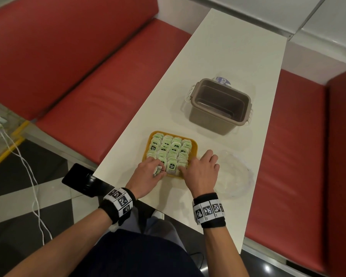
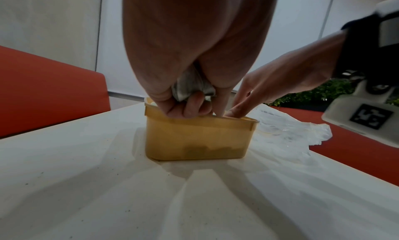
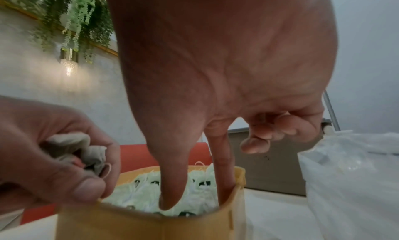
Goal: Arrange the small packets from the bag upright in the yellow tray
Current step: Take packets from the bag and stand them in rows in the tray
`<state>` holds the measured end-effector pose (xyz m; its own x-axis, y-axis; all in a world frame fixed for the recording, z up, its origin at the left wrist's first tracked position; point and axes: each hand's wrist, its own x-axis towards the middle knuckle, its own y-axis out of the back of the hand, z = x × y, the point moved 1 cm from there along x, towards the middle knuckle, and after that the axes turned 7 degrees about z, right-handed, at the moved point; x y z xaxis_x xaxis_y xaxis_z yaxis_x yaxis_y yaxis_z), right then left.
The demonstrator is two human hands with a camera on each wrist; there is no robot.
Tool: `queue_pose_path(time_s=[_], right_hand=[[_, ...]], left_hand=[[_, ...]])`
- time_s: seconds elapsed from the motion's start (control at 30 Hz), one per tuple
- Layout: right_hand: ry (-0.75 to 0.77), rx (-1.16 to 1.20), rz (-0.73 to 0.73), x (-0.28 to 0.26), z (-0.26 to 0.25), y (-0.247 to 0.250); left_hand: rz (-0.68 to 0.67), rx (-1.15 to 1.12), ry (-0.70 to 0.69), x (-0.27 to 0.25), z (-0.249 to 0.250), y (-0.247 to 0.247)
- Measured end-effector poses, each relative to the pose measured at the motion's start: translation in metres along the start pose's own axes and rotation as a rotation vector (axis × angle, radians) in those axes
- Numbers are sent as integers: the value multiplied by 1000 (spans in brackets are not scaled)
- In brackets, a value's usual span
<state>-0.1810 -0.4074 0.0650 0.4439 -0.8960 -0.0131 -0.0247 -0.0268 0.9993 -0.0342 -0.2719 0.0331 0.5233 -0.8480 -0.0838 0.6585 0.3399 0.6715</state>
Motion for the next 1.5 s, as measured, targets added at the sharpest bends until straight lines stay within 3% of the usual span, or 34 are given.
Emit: queue_pose_path(time_s=[0.1,0.4,0.67,0.83,1.07,1.23,1.33,1.4,1.5], right_hand=[[1,-34,-89,5,-4,-9],[-20,-33,-104,6,-1,-23],[-40,-37,-123,7,0,-23],[-69,-61,-1,5,-1,-34],[-34,-56,29,8,4,-32],[7,74,72,13,13,-14],[1,232,146,12,13,3],[46,428,167,10,10,14],[33,847,23,2,0,38]], left_hand=[[8,17,-14,0,1,-2],[8,5,-17,-1,0,-2],[5,57,-110,-2,-1,-7],[1,40,-141,0,-5,-6],[-13,-38,-116,2,-1,1],[-31,-314,78,0,18,20],[-88,-638,266,0,30,27],[-101,-807,325,0,36,29],[-83,-872,296,0,44,32]])
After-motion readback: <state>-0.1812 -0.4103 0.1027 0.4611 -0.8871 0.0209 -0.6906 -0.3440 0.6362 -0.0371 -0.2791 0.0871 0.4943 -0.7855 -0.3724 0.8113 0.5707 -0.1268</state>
